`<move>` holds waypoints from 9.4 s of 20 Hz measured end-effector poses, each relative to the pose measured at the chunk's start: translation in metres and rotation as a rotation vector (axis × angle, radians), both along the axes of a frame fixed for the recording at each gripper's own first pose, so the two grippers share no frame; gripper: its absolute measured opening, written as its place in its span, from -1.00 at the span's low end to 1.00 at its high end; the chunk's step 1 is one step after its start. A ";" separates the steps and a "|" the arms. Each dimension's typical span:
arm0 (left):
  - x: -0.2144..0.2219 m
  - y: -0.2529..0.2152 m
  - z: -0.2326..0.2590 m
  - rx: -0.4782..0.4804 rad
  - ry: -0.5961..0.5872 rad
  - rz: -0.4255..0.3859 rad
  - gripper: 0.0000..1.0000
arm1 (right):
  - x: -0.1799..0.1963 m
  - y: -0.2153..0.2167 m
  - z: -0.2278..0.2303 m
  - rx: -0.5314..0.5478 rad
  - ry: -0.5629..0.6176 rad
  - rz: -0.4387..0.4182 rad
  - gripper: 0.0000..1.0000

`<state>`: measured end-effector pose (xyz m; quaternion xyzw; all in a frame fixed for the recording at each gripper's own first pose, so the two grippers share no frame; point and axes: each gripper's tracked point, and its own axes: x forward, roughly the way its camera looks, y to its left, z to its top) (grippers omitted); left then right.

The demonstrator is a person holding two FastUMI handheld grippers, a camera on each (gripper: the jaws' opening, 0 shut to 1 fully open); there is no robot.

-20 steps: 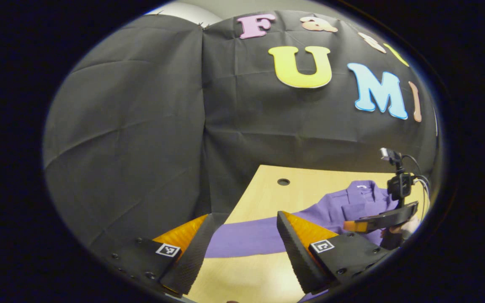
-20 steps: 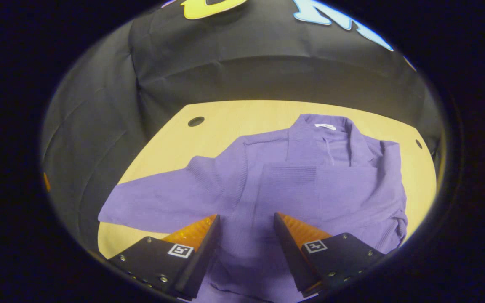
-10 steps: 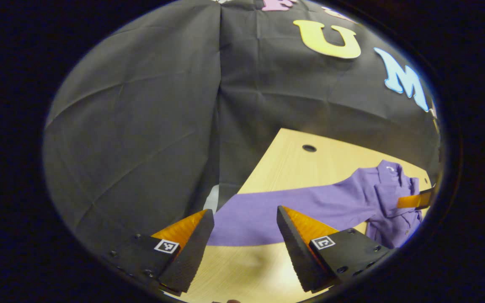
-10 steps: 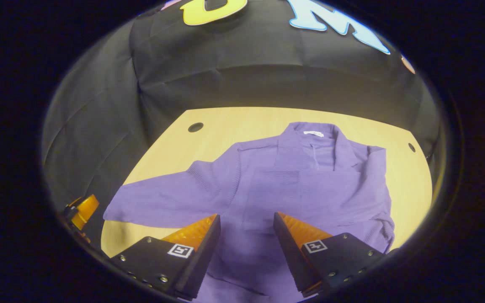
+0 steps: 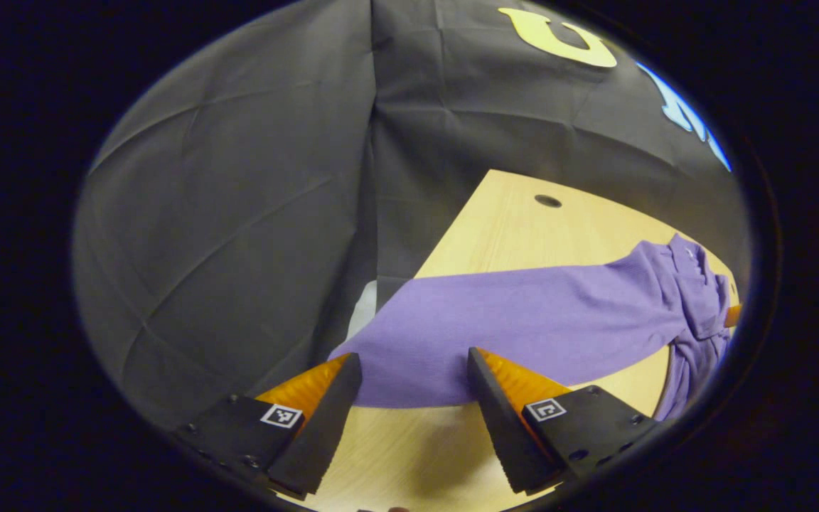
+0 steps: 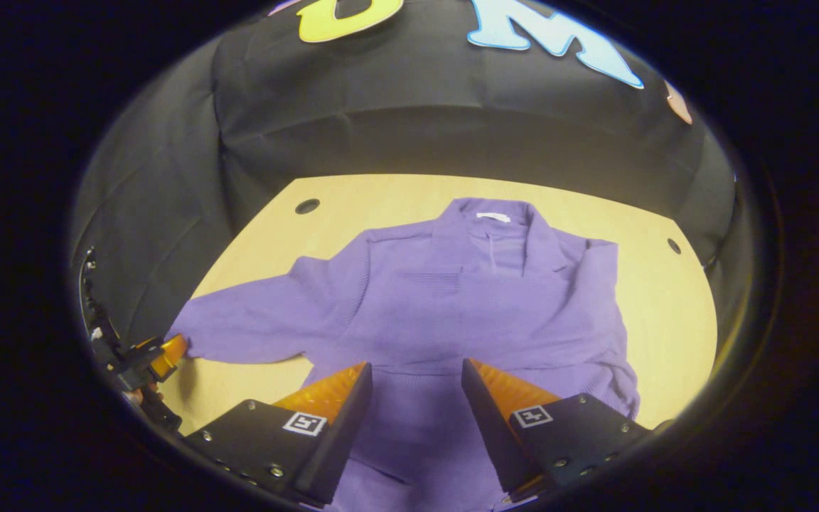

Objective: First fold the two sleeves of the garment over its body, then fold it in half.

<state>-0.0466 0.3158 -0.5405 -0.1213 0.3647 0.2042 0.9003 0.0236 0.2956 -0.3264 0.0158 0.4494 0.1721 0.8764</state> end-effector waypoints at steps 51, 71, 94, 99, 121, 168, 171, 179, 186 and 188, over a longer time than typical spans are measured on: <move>0.195 -0.494 0.190 -0.064 -0.271 -0.546 -0.87 | -0.067 -0.323 -0.025 0.155 0.039 -0.469 0.59; 0.184 -0.642 0.123 -0.067 -0.121 -0.656 -0.19 | -0.079 -0.407 -0.050 0.172 0.059 -0.479 0.59; -0.026 -0.431 0.104 -0.014 -0.003 -0.561 1.00 | -0.154 -0.272 -0.069 0.086 0.144 -0.114 0.59; -0.082 -0.399 0.079 -0.032 0.082 -0.504 1.00 | -0.172 -0.251 -0.078 0.060 0.167 -0.059 0.59; -0.105 -0.411 0.048 -0.099 0.056 -0.498 0.04 | -0.186 -0.243 -0.106 -0.081 0.124 0.014 -0.14; 0.299 -0.354 0.162 -0.097 -0.255 -0.381 -0.88 | 0.201 -0.176 0.001 0.183 -0.156 -0.205 -0.98; 0.316 -0.357 0.141 -0.075 -0.236 -0.400 -0.88 | 0.219 -0.173 -0.023 0.193 -0.133 -0.231 -0.97; 0.334 -0.353 0.083 -0.064 -0.177 -0.394 -0.87 | 0.238 -0.165 -0.073 0.191 -0.099 -0.239 -0.97; 0.331 -0.356 0.060 -0.078 -0.133 -0.371 -0.87 | 0.236 -0.160 -0.087 0.190 -0.097 -0.211 -0.94; 0.330 -0.357 0.059 -0.080 -0.134 -0.368 -0.87 | 0.235 -0.160 -0.088 0.224 -0.082 -0.237 -0.94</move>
